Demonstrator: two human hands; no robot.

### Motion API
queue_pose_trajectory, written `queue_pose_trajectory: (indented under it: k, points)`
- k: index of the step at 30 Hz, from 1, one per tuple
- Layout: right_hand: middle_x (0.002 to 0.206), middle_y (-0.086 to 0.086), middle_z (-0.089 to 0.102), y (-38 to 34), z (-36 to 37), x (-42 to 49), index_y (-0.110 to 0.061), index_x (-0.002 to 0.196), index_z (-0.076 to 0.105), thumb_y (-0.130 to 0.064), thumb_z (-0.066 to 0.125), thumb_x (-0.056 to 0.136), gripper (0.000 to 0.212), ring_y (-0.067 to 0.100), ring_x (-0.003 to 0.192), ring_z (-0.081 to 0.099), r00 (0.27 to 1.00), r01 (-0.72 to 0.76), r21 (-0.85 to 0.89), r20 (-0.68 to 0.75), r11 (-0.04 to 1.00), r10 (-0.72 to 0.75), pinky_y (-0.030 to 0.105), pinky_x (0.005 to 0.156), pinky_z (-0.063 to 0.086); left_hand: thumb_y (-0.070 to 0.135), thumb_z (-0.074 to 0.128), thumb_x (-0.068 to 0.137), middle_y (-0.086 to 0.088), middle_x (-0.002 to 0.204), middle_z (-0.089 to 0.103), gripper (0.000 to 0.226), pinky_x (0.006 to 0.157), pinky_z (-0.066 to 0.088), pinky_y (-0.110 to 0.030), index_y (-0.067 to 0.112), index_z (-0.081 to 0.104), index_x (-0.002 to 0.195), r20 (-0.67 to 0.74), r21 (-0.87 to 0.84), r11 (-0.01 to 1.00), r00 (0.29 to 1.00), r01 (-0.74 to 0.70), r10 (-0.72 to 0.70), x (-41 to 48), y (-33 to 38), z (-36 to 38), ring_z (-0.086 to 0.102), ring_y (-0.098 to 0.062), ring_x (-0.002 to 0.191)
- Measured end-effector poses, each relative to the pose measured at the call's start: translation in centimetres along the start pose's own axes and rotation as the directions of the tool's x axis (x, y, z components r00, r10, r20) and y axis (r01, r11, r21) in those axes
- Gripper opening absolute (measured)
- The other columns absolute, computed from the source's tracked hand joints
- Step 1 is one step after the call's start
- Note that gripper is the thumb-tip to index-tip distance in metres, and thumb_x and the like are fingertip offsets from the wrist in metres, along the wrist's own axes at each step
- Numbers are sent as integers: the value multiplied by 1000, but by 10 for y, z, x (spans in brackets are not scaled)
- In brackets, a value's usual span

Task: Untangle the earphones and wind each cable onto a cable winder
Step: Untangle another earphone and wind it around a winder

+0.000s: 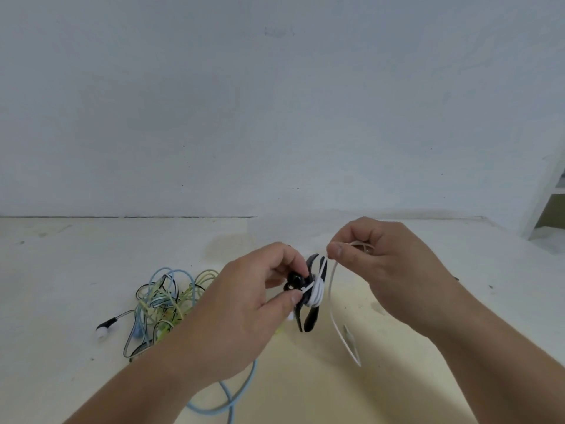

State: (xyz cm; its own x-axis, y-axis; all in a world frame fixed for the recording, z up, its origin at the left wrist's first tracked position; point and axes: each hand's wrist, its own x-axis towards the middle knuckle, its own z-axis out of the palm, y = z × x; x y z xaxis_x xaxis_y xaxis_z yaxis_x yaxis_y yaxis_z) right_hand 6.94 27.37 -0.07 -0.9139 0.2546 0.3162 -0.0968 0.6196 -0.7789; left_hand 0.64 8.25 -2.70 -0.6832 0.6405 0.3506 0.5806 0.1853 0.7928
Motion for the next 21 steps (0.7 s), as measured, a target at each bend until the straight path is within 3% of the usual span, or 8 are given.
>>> queue_pose_trajectory:
  k: [2,5,7,10,12,15,18,21]
  points:
    - [52,-15,51,1,-1,0,-24,72,66,-29,65,93,22,2,37,41,1000,-6,17,3,1000,5,9,40,29,1,62,93,12,101,72,25,95,52,-32,25,64,98,26,-41,999,1000,-6,7,0,0,-1,66,-5,105]
    - [72,-1,68,2,-1,0,-19,75,68,-27,62,95,22,0,35,45,998,-33,76,49,997,29,8,39,30,-2,62,91,6,97,73,21,86,54,-31,18,65,97,71,-157,987,997,-12,24,0,2,-2,69,-10,97]
    - [85,7,75,5,1,1,-19,78,69,-30,59,98,25,-2,51,61,989,-55,119,140,991,38,9,56,42,4,64,85,2,97,73,19,87,52,-28,21,66,93,63,-244,970,998,-7,23,2,2,-3,69,-13,96]
    - [93,14,75,14,3,3,-13,87,72,-34,54,100,31,25,89,73,960,-77,182,279,980,24,41,91,53,5,64,79,-7,95,73,20,79,54,-25,21,70,90,7,-440,898,1000,-4,8,4,0,-3,68,-18,90]
    - [94,18,73,15,6,2,-5,92,72,-29,52,102,33,28,89,72,941,-89,217,338,972,11,46,94,53,3,63,78,-23,100,70,20,74,54,-26,13,70,93,-30,-592,806,999,9,-33,5,1,-2,65,-25,90]
    - [86,15,70,13,13,1,1,92,69,-26,51,101,33,25,81,69,931,-117,298,364,947,0,48,94,52,4,60,77,-38,113,61,21,78,55,-30,6,64,97,-38,-756,652,989,64,-142,5,4,0,63,-32,92]
    - [82,8,67,12,15,0,-3,88,69,-27,54,100,30,23,81,69,921,-157,344,390,926,12,46,95,52,2,59,76,-34,104,65,19,88,57,-39,6,64,94,-50,-833,549,980,66,-194,5,8,2,67,-35,94]
    - [84,9,69,11,14,-1,-11,86,68,-20,63,94,13,26,86,71,893,-221,399,450,890,20,43,95,52,-10,66,73,-25,96,71,25,86,59,-42,2,61,93,-129,-837,546,966,15,-225,8,10,3,72,-32,96]
